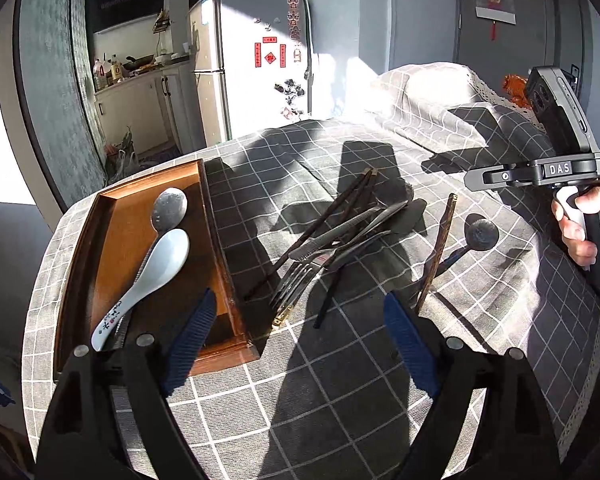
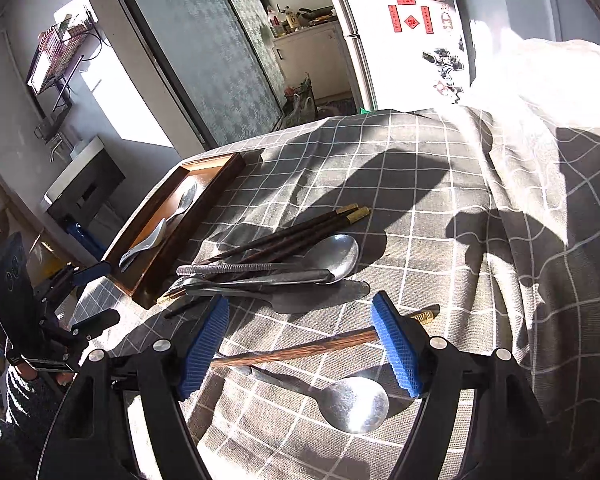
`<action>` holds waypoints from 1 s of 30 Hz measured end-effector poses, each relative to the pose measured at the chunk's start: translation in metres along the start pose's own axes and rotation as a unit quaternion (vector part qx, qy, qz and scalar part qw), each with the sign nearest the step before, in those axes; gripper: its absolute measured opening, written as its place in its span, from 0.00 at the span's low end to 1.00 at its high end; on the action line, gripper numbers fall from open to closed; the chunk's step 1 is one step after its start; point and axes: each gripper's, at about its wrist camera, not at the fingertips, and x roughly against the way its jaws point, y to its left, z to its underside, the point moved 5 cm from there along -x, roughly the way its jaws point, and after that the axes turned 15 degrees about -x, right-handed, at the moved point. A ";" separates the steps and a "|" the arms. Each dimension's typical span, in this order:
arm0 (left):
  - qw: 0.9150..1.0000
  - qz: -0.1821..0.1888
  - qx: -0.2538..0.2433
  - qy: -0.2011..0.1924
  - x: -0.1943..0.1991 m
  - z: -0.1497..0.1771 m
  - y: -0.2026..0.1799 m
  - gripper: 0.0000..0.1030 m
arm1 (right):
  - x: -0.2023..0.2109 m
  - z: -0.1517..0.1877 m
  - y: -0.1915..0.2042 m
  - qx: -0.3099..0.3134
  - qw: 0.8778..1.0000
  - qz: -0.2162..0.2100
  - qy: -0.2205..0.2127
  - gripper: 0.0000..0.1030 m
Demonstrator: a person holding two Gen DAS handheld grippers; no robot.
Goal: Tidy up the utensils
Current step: 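Grasp a gold-tipped wooden chopstick from the pile with the left tool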
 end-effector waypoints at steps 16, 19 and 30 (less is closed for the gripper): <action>0.993 0.075 -0.072 0.063 -0.053 0.003 -0.066 0.32 | 0.010 0.012 -0.019 -0.041 0.999 -0.021 0.005 0.58; 0.992 0.083 -0.075 0.064 -0.049 0.004 -0.071 0.11 | 0.006 0.010 -0.012 -0.043 0.999 -0.032 0.011 0.58; 0.995 0.093 -0.038 0.014 -0.020 -0.017 -0.069 0.06 | -0.043 0.014 0.024 -0.128 0.981 -0.126 0.070 0.58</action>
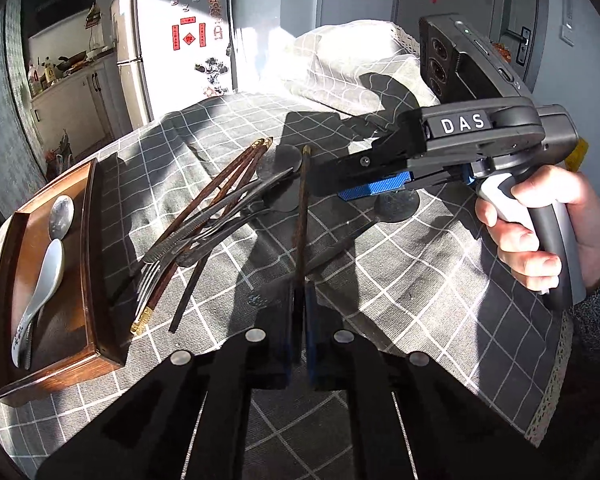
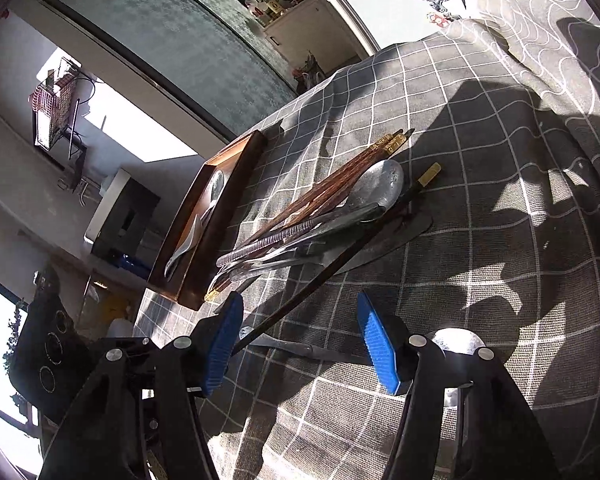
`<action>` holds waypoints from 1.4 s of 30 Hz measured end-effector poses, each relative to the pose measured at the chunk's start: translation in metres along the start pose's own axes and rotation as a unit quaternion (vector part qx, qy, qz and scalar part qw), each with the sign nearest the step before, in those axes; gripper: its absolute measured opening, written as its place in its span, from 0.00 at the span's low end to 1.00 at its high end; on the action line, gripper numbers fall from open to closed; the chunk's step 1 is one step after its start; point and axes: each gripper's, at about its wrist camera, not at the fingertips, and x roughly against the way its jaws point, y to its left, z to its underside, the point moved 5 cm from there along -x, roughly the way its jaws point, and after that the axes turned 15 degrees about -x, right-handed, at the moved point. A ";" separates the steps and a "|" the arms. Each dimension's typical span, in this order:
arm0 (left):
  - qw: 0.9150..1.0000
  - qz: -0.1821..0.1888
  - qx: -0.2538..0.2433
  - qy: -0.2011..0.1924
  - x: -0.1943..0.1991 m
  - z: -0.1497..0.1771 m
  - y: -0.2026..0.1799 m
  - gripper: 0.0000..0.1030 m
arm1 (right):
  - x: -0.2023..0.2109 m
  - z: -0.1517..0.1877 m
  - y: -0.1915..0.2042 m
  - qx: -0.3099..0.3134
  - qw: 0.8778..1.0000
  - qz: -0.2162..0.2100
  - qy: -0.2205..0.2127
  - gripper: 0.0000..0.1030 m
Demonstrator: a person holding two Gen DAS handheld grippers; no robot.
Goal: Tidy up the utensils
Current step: 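Grasp a gold-tipped wooden chopstick from the pile with the left tool, then lay the chopstick lengthwise in the tray and open the left tool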
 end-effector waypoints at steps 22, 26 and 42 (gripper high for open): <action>0.988 -0.114 0.099 -0.002 0.057 0.057 0.094 0.06 | -0.136 0.002 0.137 0.068 0.996 0.003 0.058 0.15; 0.977 -0.159 0.139 0.022 0.065 0.082 0.131 0.06 | -0.186 0.009 0.172 0.087 0.992 0.005 0.087 0.15; 0.959 -0.208 0.187 0.054 0.063 0.106 0.190 0.06 | -0.184 0.006 0.183 0.111 0.991 -0.003 0.076 0.38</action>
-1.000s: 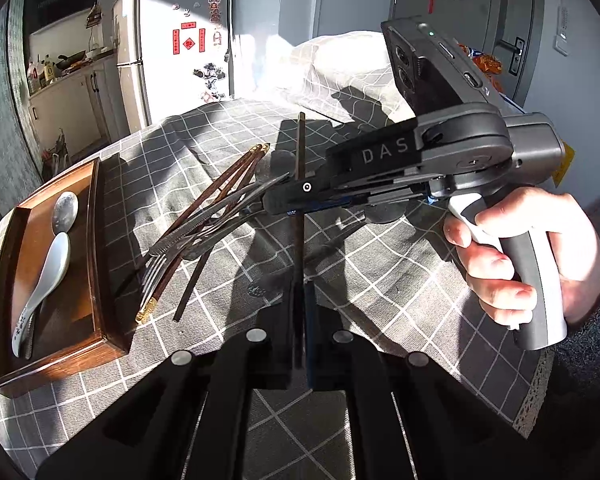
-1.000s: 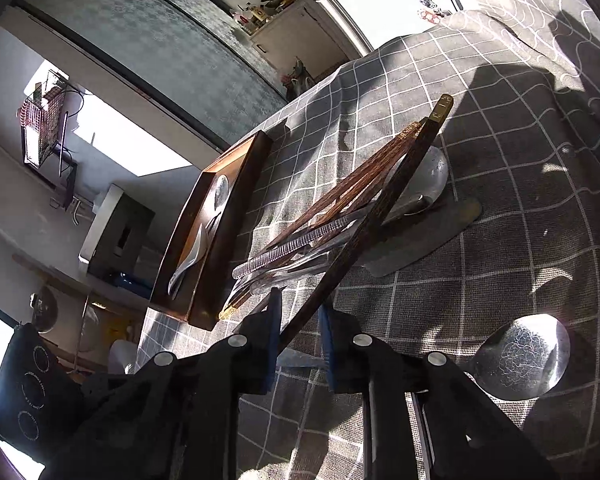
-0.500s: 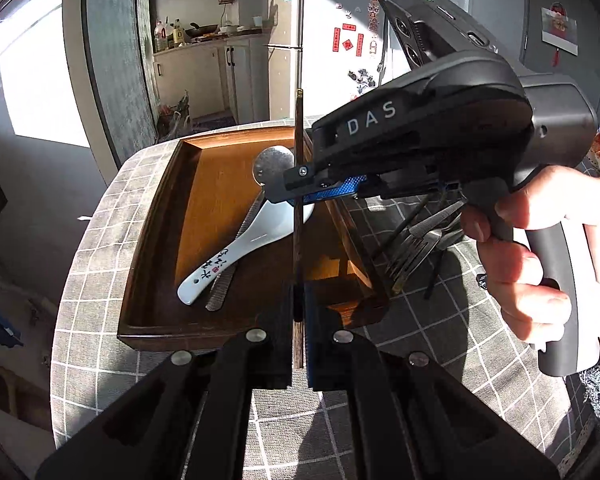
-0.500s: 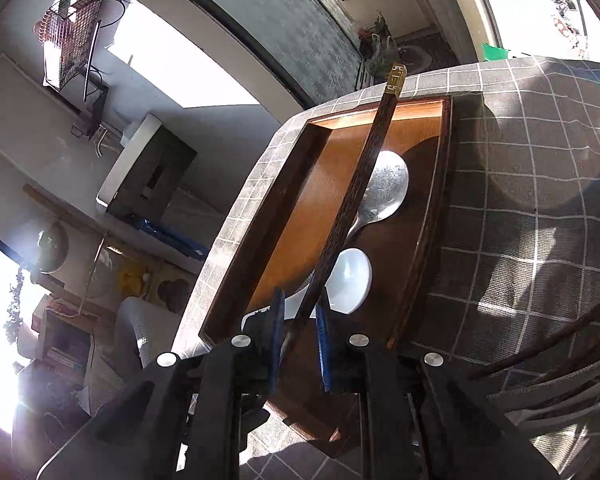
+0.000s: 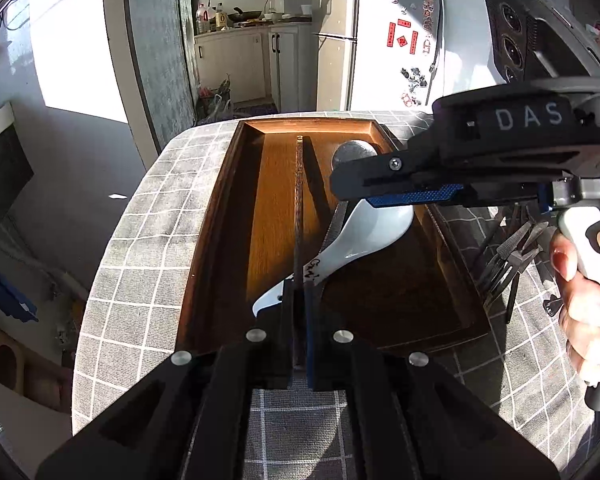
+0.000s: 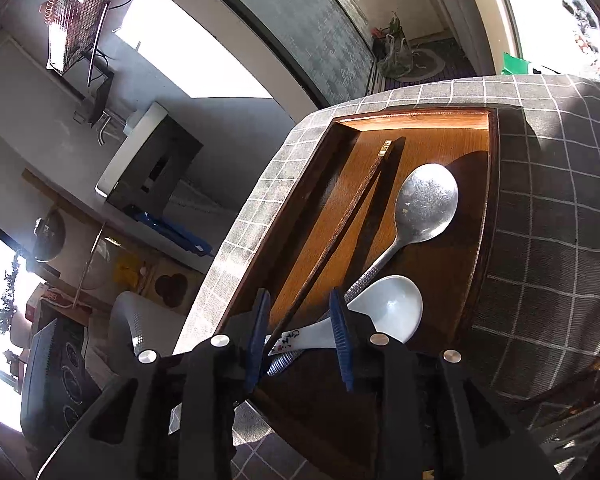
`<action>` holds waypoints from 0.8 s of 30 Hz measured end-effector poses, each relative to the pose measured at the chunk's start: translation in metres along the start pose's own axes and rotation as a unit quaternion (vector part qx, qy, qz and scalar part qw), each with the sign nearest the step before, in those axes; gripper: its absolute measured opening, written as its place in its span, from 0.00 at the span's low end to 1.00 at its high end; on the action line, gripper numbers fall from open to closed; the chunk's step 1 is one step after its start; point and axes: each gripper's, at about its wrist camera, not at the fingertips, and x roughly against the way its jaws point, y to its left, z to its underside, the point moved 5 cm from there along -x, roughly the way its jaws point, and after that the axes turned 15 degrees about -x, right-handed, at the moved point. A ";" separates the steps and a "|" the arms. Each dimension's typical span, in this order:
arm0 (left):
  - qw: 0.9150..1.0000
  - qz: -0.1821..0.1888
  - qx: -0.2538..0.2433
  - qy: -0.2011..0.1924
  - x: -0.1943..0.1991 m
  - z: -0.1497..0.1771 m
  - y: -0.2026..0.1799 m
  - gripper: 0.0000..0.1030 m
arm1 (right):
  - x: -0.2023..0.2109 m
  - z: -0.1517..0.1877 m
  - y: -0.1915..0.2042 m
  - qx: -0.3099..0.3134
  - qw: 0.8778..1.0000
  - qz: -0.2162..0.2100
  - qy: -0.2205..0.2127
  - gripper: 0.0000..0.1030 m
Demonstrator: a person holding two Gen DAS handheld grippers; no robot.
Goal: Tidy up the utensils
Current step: 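Lay the chopstick lengthwise in the tray and open the left tool, then grasp the second dark knurled-handle spoon with the left tool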
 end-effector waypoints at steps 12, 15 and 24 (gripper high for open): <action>0.999 -0.024 -0.027 -0.041 0.022 -0.009 -0.010 0.78 | 0.153 0.021 -0.084 0.036 0.991 0.088 -0.097 0.63; 0.998 0.013 -0.041 -0.055 0.034 -0.011 -0.036 0.79 | 0.182 0.021 -0.123 0.009 0.987 0.113 -0.115 0.65; 0.984 0.088 -0.132 -0.077 0.036 -0.037 -0.135 0.81 | 0.193 0.008 -0.205 -0.068 0.981 0.129 -0.127 0.65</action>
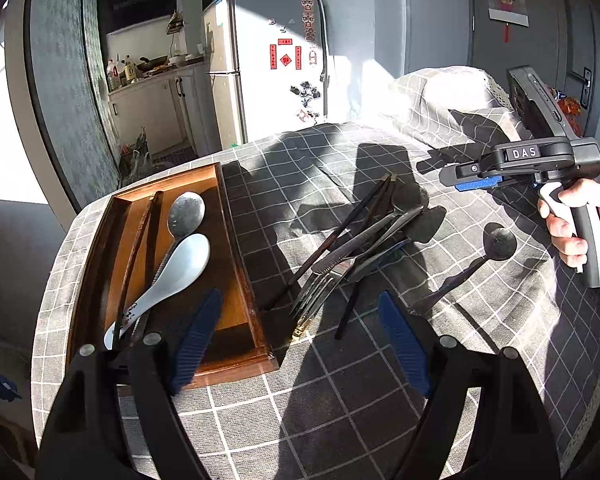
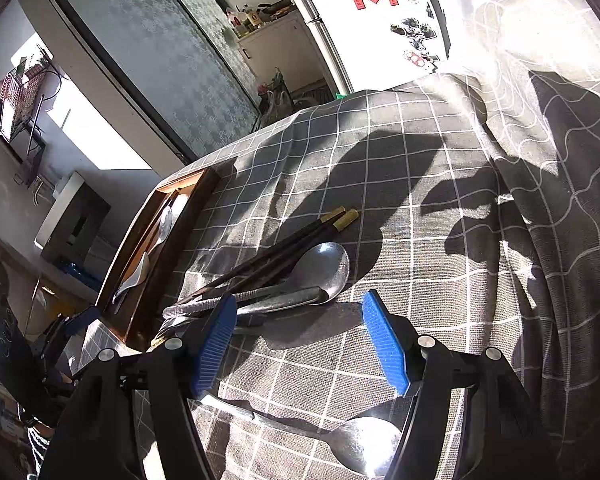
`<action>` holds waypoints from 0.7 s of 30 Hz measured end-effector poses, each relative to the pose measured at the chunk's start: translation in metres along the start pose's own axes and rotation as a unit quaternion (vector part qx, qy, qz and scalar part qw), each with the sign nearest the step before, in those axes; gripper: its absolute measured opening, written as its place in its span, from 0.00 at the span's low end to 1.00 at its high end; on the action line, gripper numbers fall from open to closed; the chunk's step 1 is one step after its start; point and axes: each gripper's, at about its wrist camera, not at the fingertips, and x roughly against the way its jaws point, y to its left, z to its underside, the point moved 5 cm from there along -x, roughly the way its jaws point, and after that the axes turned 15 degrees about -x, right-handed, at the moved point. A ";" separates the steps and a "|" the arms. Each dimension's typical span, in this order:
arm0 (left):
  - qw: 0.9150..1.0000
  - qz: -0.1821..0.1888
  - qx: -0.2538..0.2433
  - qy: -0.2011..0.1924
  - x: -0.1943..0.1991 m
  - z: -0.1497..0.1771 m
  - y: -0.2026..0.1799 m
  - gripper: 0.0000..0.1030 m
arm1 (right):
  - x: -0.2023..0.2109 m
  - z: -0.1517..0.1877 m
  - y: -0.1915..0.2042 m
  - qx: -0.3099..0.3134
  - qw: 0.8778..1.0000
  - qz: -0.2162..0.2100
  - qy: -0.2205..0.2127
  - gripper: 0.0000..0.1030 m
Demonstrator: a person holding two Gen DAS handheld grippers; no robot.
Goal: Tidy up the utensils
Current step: 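Grasp the second dark knurled-handle spoon with the left tool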
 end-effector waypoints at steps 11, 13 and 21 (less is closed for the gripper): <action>0.999 0.026 -0.020 0.020 -0.042 -0.014 -0.019 0.81 | -0.044 -0.018 -0.009 0.006 1.000 0.001 0.019 0.18; 0.999 0.027 -0.019 0.022 -0.047 -0.016 -0.015 0.81 | -0.045 -0.017 -0.008 0.021 1.000 0.012 0.012 0.11; 0.999 0.042 -0.018 0.023 -0.065 -0.020 -0.011 0.81 | 0.002 -0.026 0.016 0.090 0.991 -0.053 -0.080 0.02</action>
